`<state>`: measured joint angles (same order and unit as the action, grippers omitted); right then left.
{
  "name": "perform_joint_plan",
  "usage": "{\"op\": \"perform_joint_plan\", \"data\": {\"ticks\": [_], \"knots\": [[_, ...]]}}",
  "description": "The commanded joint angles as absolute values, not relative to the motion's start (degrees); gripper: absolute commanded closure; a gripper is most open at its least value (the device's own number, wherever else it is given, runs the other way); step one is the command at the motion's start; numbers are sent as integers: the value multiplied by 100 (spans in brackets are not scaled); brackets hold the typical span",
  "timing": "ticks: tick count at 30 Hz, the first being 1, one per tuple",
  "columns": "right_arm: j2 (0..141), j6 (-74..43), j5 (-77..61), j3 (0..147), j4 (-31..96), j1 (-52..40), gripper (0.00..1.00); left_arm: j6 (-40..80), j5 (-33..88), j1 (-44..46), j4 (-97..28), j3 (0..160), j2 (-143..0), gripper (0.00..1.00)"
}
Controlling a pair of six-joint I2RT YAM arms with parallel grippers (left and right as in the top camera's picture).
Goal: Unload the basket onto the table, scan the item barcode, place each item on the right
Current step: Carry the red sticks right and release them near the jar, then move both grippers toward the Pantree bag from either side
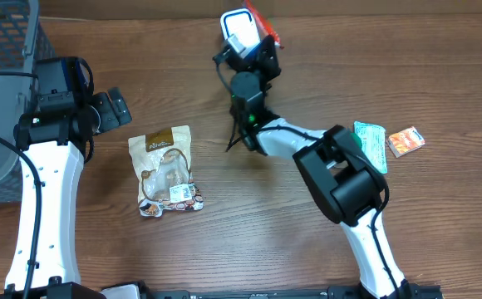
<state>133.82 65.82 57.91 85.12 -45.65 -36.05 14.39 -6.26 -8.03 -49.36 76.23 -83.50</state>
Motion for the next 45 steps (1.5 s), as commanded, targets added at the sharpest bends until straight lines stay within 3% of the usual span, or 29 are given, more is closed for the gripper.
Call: {"op": "perform_joint_plan", "data": {"ticks": [1, 5, 8, 11, 15, 18, 23, 28, 32, 34, 35, 38, 41, 45], "knots": [[12702, 6351, 6130, 8589, -4084, -3935, 97, 1347, -655, -823, -4928, 7708, -8324, 0], [11843, 5380, 6643, 8589, -2891, -4202, 97, 1347, -655, -823, -4928, 7708, -8324, 0], [11242, 4027, 6737, 8589, -1155, -4281, 97, 1347, -655, -823, -4928, 7708, -8324, 0], [10792, 1831, 6493, 8589, 1306, -4272, 97, 1347, -655, -823, -4928, 7708, -8324, 0], [10639, -464, 4451, 8589, 3942, -4176, 97, 1347, -657, -823, -4928, 7708, -8324, 0], [10641, -1774, 3199, 8584, 5105, -4001, 96, 1347, -655, -823, -4928, 7708, -8324, 0], [10652, -1957, 1922, 8543, 6355, -3583, 96, 1347, -655, -823, -4928, 7708, -8324, 0], [10652, -1999, 1772, 8396, 6707, -3100, 96, 1347, -655, -823, -4925, 7708, -8324, 0], [10652, -1999, 1791, 7642, 6283, -2827, 96, 1347, -655, -823, -4928, 7708, -8324, 0], [10652, -2003, 1787, 7548, 6200, -2731, 64, 1347, -655, -823, -4928, 7708, -8324, 0], [10652, -2001, 1789, 7535, 6156, -2724, 59, 1347, -655, -823, -4925, 7708, -8324, 0], [10652, -2438, 1481, 7535, 5822, -2727, 50, 1347, -655, -823, -4928, 7708, -8324, 0], [10652, -2451, -862, 7531, 4694, -2779, 49, 1347, -655, -823, -4928, 7708, -8324, 0], [10652, -3284, -1509, 7531, 3439, -3621, 31, 1347, -655, -823, -4928, 7708, -8324, 0]]}}
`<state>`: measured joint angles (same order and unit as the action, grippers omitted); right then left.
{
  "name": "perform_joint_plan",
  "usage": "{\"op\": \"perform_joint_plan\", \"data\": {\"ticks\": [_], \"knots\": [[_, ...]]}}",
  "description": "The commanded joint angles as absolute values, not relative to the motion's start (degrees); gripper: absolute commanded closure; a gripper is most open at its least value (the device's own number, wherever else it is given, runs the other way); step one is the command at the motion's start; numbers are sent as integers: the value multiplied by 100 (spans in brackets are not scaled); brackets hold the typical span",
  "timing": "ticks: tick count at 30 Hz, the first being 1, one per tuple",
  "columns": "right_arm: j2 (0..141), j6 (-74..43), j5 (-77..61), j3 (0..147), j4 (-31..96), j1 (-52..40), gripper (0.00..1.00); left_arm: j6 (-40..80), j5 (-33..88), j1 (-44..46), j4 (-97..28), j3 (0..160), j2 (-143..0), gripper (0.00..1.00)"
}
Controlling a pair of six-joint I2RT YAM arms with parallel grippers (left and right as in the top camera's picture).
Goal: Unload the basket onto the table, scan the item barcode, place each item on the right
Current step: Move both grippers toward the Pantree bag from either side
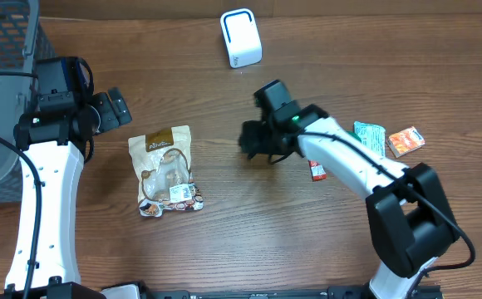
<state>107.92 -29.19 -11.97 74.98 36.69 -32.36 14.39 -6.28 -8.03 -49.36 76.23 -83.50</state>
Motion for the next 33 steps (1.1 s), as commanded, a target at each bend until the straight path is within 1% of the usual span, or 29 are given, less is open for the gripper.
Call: {"op": "perform_joint_plan", "data": {"ticks": [1, 2, 3, 5, 6, 9, 11, 13, 16, 17, 20, 21, 24, 25, 26, 27, 28, 29, 33], "knots": [[10652, -3282, -1391, 7531, 3192, -3955, 25, 1347, -655, -823, -4928, 7708, -8324, 0], [10652, -3282, -996, 7531, 2967, -4287, 22, 1347, -655, -823, -4928, 7708, -8324, 0], [10652, -3282, -353, 7531, 2803, -4665, 13, 1347, -655, -823, -4928, 7708, -8324, 0], [10652, -3280, 93, 7531, 2716, -5002, 2, 1347, -655, -823, -4928, 7708, -8324, 0], [10652, -3280, 281, 7531, 2709, -5133, 0, 1347, -655, -823, -4928, 7708, -8324, 0], [10652, -3280, 545, 7531, 2808, -5190, 0, 1347, -655, -823, -4928, 7708, -8324, 0], [10652, -3297, 967, 7531, 2884, -5142, 0, 1347, -655, -823, -4928, 7708, -8324, 0], [10652, -3636, 993, 7531, 2912, -5050, 0, 1347, -655, -823, -4928, 7708, -8324, 0], [10652, -3861, 1052, 7531, 3350, -4681, 0, 1352, -657, -823, -4779, 7708, -8324, 0], [10652, -3876, 1050, 7524, 3605, -4497, 0, 1350, -655, -823, -4268, 7708, -8324, 0], [10652, -3951, 1046, 7310, 3651, -4095, 0, 1367, -611, -823, -4193, 7708, -8324, 0], [10652, -4077, 1046, 7199, 3632, -3929, 0, 1396, -471, -823, -4217, 7708, -8324, 0], [10652, -4091, 1048, 7074, 3634, -3664, 0, 1406, 775, -823, -4987, 7708, -8324, 0], [10652, -4097, 1046, 7057, 3634, -3614, 0, 1413, 987, -821, -5203, 7697, -8333, 4], [10652, -4209, 1048, 7043, 3658, -3520, 0, 1413, 1041, -805, -5428, 7686, -8368, 36], [10652, -4298, 1046, 7037, 3662, -3459, 0, 1415, 998, -777, -5662, 7653, -8442, 71], [10652, -4372, 1046, 7032, 3675, -3395, 0, 1415, 991, -768, -5769, 7623, -8495, 88], [10652, -4368, 1048, 7032, 3675, -3332, 0, 1417, 989, -766, -5896, 7516, -8654, 96], [10652, -4348, 1048, 7032, 3677, -3304, 0, 1695, 578, -738, -5758, 6971, -9347, 96]]}}
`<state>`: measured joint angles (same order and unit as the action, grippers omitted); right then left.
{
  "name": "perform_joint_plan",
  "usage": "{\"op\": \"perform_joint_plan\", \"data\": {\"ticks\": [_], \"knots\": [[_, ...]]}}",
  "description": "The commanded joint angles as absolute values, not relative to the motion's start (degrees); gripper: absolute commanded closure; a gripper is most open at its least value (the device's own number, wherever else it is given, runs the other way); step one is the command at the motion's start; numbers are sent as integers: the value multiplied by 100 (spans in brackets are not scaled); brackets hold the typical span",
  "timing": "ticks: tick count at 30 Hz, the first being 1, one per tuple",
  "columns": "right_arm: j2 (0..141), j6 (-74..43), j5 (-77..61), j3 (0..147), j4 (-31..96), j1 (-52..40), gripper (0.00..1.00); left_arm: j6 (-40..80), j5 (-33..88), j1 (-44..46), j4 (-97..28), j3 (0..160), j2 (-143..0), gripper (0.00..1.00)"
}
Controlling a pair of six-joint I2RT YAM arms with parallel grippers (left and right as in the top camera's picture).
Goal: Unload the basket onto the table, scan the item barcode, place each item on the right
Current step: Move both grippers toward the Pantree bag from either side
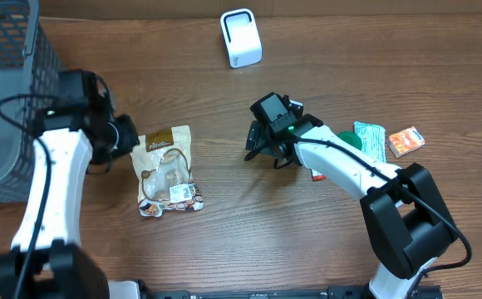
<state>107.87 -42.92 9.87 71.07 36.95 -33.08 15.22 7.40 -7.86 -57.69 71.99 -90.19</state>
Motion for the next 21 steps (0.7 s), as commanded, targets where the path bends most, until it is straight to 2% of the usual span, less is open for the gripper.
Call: {"op": "perform_joint_plan", "data": {"ticks": [1, 6, 8, 11, 14, 16, 21], "knots": [[10652, -4348, 1048, 7032, 3677, -3304, 0, 1695, 576, -735, -5756, 6908, -9609, 96], [10652, -4348, 1048, 7032, 3675, -3304, 0, 1844, 207, -523, -5476, 6884, -10770, 93], [10652, -4348, 1048, 7032, 3662, -3304, 0, 1806, 303, -169, -5192, 6884, -11087, 87], [10652, -4348, 1048, 7032, 3658, -3304, 0, 1605, 910, 801, -4753, 6884, -11264, 82], [10652, -4348, 1046, 7032, 3658, -3304, 0, 1422, 860, 1636, -4427, 6943, -11264, 79], [10652, -4348, 1046, 7032, 3656, -3304, 0, 838, 821, 1981, -4615, 7286, -11262, 71], [10652, -4348, 1048, 7032, 3658, -3304, 0, 1015, 598, 1984, -6073, 8748, -11260, 54]]}}
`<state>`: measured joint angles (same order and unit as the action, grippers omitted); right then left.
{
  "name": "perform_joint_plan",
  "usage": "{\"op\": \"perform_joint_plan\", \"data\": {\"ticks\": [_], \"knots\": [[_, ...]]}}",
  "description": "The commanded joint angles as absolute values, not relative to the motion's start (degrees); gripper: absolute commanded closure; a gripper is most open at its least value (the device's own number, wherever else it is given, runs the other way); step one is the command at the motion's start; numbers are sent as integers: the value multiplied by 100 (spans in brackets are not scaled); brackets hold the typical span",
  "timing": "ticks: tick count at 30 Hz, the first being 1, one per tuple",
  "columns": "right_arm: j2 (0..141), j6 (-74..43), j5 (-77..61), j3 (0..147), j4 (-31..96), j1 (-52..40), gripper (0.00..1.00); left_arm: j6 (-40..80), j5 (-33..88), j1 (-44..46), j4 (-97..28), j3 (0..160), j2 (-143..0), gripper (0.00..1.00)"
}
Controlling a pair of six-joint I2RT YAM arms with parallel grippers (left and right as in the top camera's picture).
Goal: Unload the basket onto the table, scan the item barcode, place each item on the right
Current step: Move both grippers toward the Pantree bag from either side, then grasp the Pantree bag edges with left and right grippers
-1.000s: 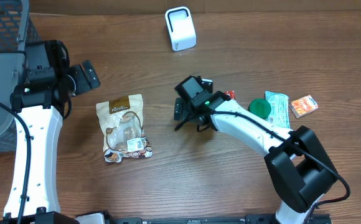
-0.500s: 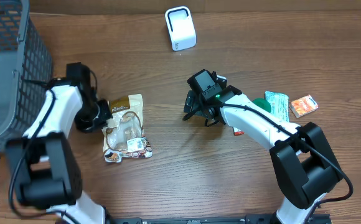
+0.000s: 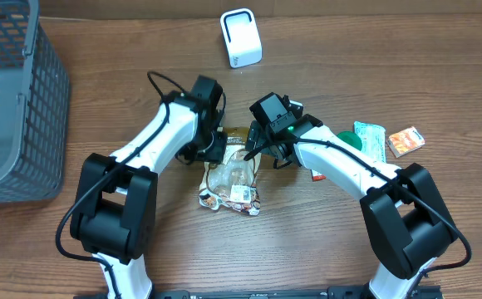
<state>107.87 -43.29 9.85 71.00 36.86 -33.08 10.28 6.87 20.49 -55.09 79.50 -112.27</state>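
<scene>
A tan snack bag point(image 3: 228, 176) with a clear window lies mid-table, with a small label near its lower end. My left gripper point(image 3: 213, 146) sits at the bag's top left corner and looks shut on that edge; the wrist hides its fingers. At the bag's top right corner my right gripper point(image 3: 263, 152) stands open, holding nothing. The white barcode scanner point(image 3: 241, 37) stands at the far edge, well apart from the bag.
A grey mesh basket point(image 3: 12, 100) fills the left side. A small red packet point(image 3: 317, 171), a green packet point(image 3: 371, 138) and an orange packet point(image 3: 405, 141) lie to the right, beside my right arm.
My left gripper has gone from the bag's old spot at the left to mid-table, and the bag has shifted right with it, up to my right gripper. The right arm has not moved.
First my right gripper held a red packet up by the scanner while the left arm waited near the basket. Then the red packet lay on the table at the right. After that my left gripper reached the snack bag's corner, and now the bag lies mid-table between both grippers.
</scene>
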Motion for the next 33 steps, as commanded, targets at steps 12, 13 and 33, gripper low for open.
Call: {"op": "perform_joint_plan", "data": {"ticks": [12, 13, 33], "knots": [[10652, -4348, 985, 7032, 3673, -3238, 0, 1347, 1612, 2178, -7358, 7996, -11262, 1], [10652, -4351, 985, 7032, 3673, -3238, 0, 1448, 1614, 2180, -7231, 7789, -11262, 2], [10652, -4351, 895, 7032, 3673, -3238, 0, 2141, -3227, 2174, -6318, 7487, -11262, 0]]}}
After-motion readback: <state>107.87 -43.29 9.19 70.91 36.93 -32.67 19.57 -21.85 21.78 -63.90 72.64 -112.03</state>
